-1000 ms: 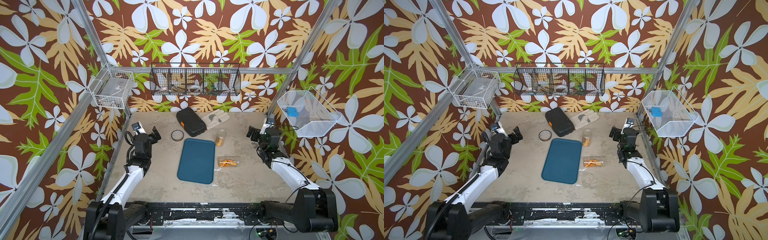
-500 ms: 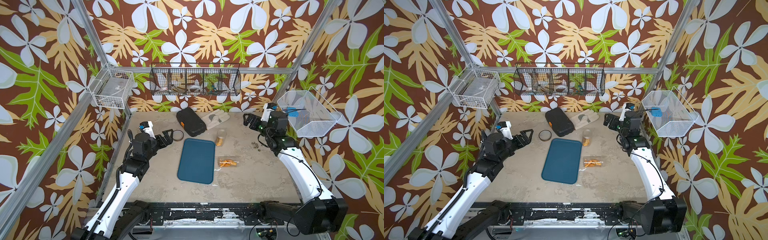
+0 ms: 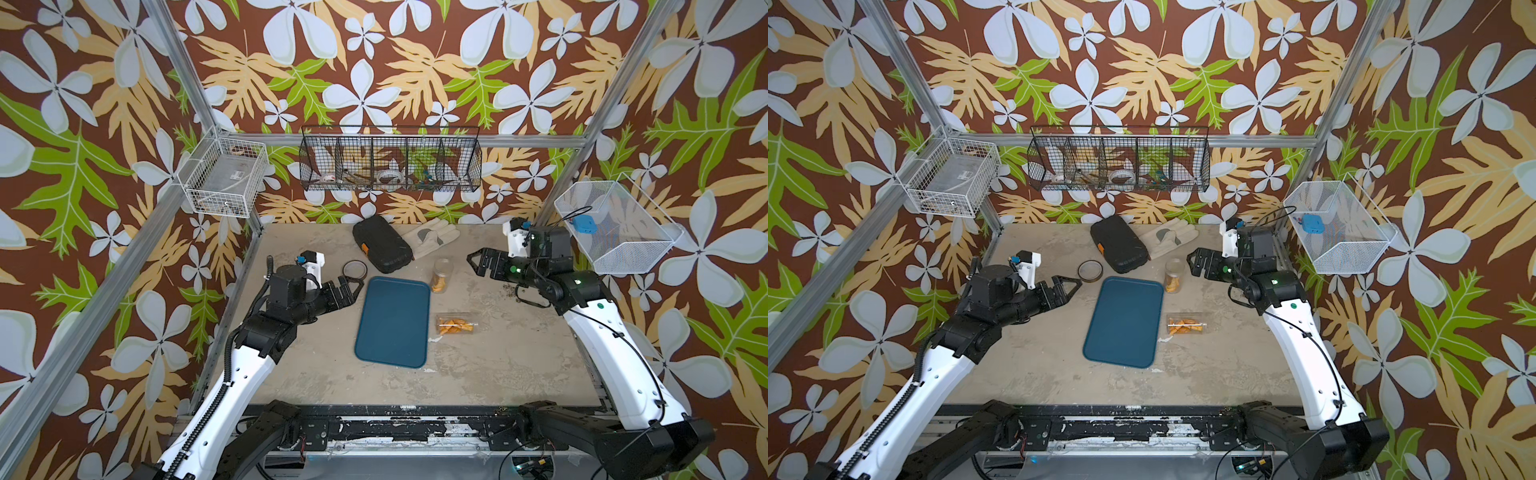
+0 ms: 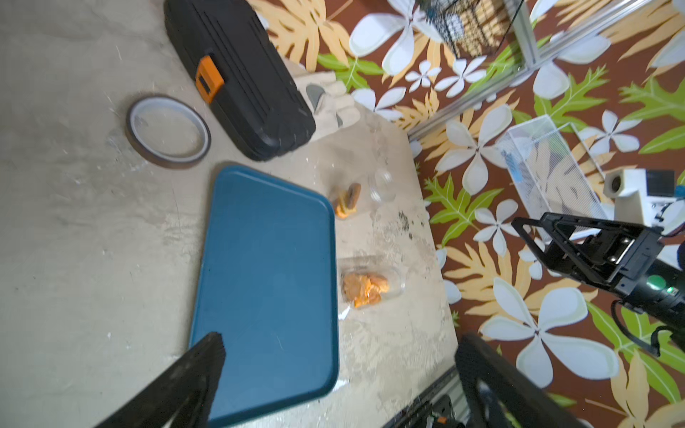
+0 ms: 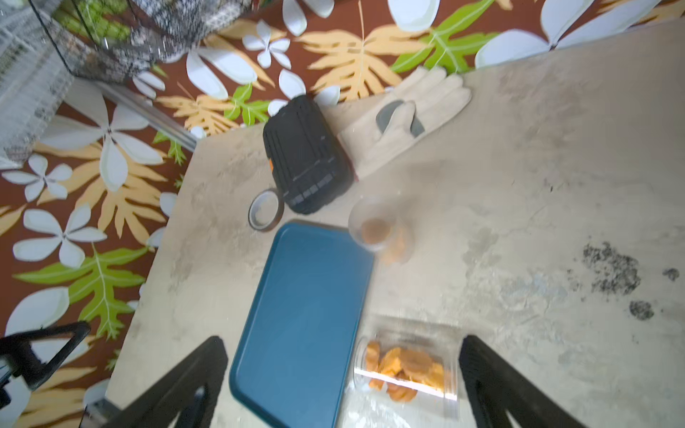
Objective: Pour the cookies out of the jar
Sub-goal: Pick up the jar from the center of the board.
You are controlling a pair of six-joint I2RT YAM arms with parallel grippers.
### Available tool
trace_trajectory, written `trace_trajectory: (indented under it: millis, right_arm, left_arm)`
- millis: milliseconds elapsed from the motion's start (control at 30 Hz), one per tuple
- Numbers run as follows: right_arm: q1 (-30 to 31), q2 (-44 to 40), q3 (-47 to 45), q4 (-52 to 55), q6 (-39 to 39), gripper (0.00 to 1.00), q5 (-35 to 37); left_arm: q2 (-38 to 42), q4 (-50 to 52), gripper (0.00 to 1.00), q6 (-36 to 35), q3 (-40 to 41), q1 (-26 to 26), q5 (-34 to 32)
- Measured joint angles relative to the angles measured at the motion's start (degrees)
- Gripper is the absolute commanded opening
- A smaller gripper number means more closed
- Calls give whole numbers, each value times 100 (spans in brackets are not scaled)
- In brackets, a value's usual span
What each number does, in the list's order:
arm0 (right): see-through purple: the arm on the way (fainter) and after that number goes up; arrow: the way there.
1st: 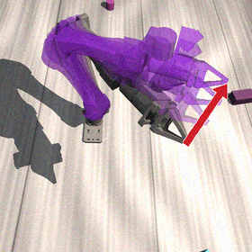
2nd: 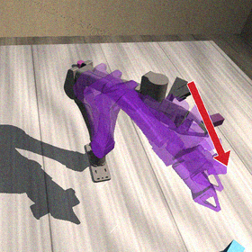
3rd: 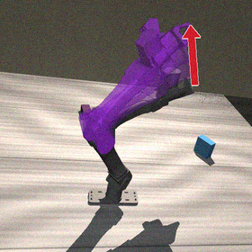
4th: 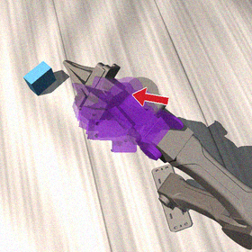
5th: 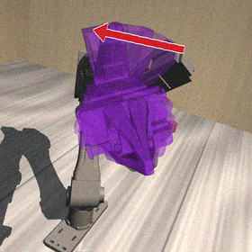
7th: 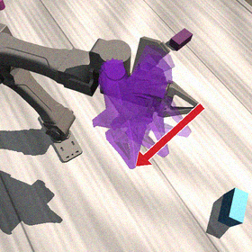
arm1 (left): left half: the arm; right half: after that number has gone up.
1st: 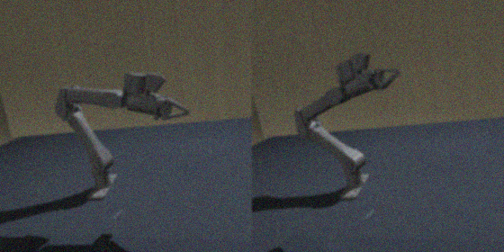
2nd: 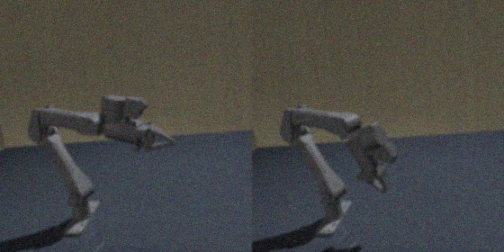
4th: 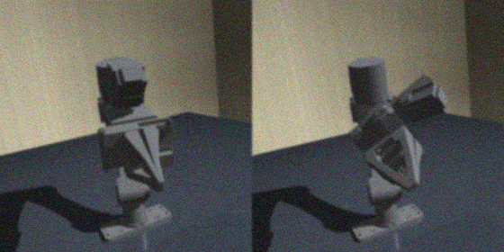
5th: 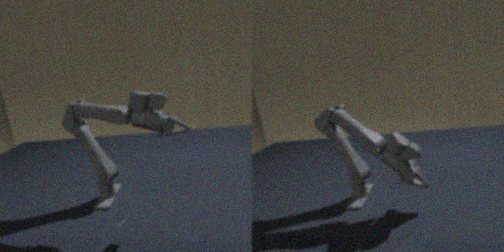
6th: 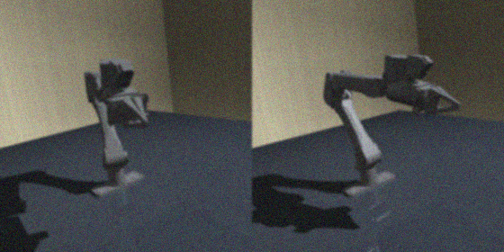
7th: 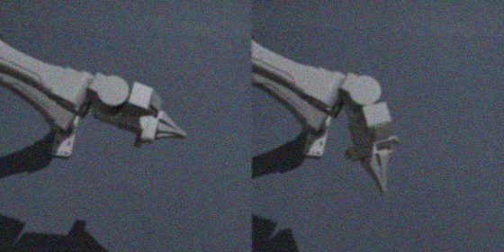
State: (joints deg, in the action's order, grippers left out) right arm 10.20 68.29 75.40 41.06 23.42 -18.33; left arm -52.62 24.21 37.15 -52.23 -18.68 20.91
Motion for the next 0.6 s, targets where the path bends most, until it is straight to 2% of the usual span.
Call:
trace_trajectory:
  millis: [167, 300, 400, 600]
  right_arm:
    - [317, -50, -149, 616, -197, 100, 98]
    - [461, 52, -435, 708, -254, 100, 177]
    - [542, 63, -789, 603, -315, 100, 208]
    - [520, 24, -1276, -186, -514, 100, 643]
  left_arm:
    - [85, 321, 100, 0, 275, -205, 26]
    - [90, 490, 100, -2, 374, -334, -33]
    - [74, 588, 100, -4, 466, -367, -225]
    - [17, 592, 100, -131, 409, -378, -1073]
